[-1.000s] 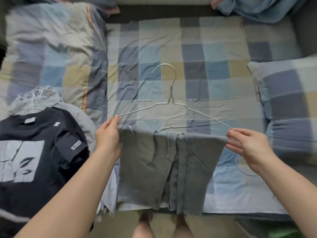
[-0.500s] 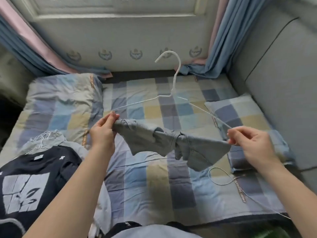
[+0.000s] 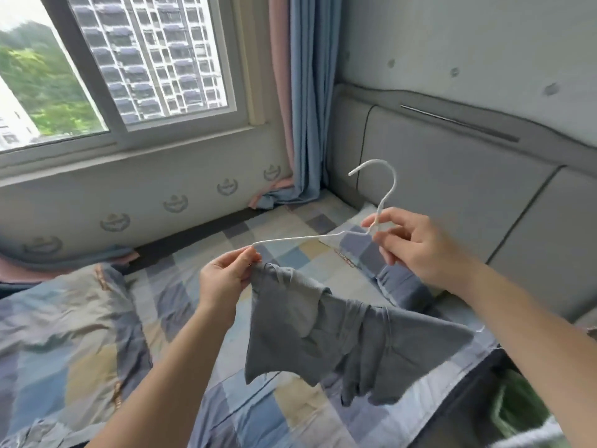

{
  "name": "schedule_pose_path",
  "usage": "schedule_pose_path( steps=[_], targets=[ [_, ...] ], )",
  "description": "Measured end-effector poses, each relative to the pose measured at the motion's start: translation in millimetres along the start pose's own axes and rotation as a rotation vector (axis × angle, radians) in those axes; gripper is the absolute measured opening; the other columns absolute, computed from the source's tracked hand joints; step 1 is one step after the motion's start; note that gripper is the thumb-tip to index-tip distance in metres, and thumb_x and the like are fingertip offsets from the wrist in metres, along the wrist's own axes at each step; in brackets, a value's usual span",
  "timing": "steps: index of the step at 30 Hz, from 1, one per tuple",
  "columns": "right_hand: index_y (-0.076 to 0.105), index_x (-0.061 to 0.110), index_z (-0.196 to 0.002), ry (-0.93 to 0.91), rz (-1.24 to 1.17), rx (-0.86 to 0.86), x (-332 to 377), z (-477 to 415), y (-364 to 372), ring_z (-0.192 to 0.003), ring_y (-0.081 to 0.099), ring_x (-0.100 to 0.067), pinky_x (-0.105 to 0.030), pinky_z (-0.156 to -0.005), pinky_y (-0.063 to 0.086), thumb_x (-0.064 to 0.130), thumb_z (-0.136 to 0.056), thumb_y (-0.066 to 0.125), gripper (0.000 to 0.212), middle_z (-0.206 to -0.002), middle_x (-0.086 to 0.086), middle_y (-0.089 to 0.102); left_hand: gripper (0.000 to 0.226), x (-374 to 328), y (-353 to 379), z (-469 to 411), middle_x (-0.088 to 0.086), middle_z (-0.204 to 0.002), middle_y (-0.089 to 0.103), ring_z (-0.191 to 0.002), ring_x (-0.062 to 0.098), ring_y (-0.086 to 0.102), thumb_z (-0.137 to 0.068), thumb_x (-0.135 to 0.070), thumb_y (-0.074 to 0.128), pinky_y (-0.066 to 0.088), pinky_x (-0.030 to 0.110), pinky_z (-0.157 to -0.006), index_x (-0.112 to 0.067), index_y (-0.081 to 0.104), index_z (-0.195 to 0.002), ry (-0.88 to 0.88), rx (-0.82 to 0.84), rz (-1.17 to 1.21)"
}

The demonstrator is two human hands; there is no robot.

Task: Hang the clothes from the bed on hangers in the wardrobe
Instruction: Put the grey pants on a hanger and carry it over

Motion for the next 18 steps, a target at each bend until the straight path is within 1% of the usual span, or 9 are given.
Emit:
schedule_pose_path(
  steps=[2, 6, 9, 11, 12, 14, 16, 18],
  targets=[
    [0.064, 0.015, -0.111, 0.046, -0.050, -0.034, 1, 22, 6, -0.051, 0.044, -0.011, -0.016, -0.051, 0.037, 0.006, -0.098, 0.055, 0.019, -0.058, -0.006, 0.056, 0.009, 10, 9, 8, 0.011, -0.090, 0.074, -0.073, 0.015, 0.062, -0.089, -0.015, 0.074, 0.053, 0.023, -0.067, -0.008, 0.076, -0.094, -0.031, 0.063, -0.048],
    [0.060, 0.018, -0.117, 0.201, -0.181, -0.112, -19, 82, 2, -0.044, 0.038, -0.015, -0.021, -0.040, 0.032, 0.002, -0.096, 0.056, 0.027, -0.064, -0.011, 0.058, 0.010, 39, 32, 31, 0.006, -0.086, 0.075, -0.068, 0.009, 0.060, -0.088, -0.014, 0.075, 0.051, 0.026, -0.072, -0.011, 0.078, -0.096, -0.097, 0.193, -0.147],
    [0.052, 0.022, -0.128, 0.267, -0.357, -0.099, -30, 137, -4, -0.054, 0.048, -0.023, -0.029, -0.046, 0.041, 0.001, -0.096, 0.052, 0.038, -0.080, -0.021, 0.063, 0.012, 59, 58, 51, 0.004, -0.092, 0.078, -0.084, 0.016, 0.067, -0.088, -0.020, 0.076, 0.055, 0.031, -0.080, -0.014, 0.078, -0.099, -0.132, 0.323, -0.230],
    [0.051, 0.027, -0.131, 0.304, -0.505, -0.105, -32, 175, -11, -0.064, 0.054, -0.030, -0.035, -0.054, 0.046, 0.012, -0.095, 0.048, 0.040, -0.093, -0.032, 0.063, 0.016, 71, 81, 67, 0.003, -0.096, 0.078, -0.093, 0.020, 0.068, -0.089, -0.025, 0.074, 0.056, 0.035, -0.086, -0.015, 0.077, -0.100, -0.148, 0.425, -0.280],
    [0.050, 0.027, -0.132, 0.332, -0.562, -0.134, -33, 195, -17, -0.068, 0.057, -0.033, -0.036, -0.057, 0.048, 0.018, -0.092, 0.047, 0.042, -0.096, -0.036, 0.062, 0.018, 75, 96, 78, 0.003, -0.098, 0.078, -0.095, 0.021, 0.069, -0.090, -0.027, 0.073, 0.055, 0.035, -0.086, -0.014, 0.076, -0.102, -0.158, 0.485, -0.295],
    [0.049, 0.022, -0.134, 0.378, -0.634, -0.213, -35, 238, -31, -0.076, 0.059, -0.038, -0.039, -0.062, 0.049, 0.027, -0.089, 0.042, 0.046, -0.099, -0.041, 0.060, 0.023, 83, 130, 103, 0.003, -0.101, 0.077, -0.097, 0.021, 0.069, -0.092, -0.029, 0.070, 0.055, 0.032, -0.082, -0.013, 0.073, -0.107, -0.171, 0.627, -0.326],
    [0.050, 0.019, -0.134, 0.401, -0.677, -0.291, -34, 283, -44, -0.084, 0.060, -0.043, -0.043, -0.068, 0.050, 0.035, -0.090, 0.039, 0.048, -0.099, -0.042, 0.060, 0.024, 91, 167, 136, 0.001, -0.103, 0.077, -0.100, 0.020, 0.070, -0.093, -0.031, 0.068, 0.056, 0.032, -0.084, -0.015, 0.071, -0.111, -0.175, 0.772, -0.382],
    [0.054, 0.017, -0.132, 0.410, -0.701, -0.372, -30, 329, -56, -0.091, 0.060, -0.048, -0.047, -0.072, 0.051, 0.042, -0.089, 0.046, 0.051, -0.100, -0.044, 0.060, 0.020, 101, 203, 174, 0.001, -0.103, 0.077, -0.102, 0.021, 0.069, -0.094, -0.032, 0.067, 0.056, 0.036, -0.088, -0.020, 0.071, -0.109, -0.154, 0.905, -0.448]
  ],
)
Point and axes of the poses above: each hand's wrist, its own z-axis away from the middle knuckle, its own y-axis out of the palm, x = y × z, the point moved 8 cm from there along -z, towards the middle knuckle
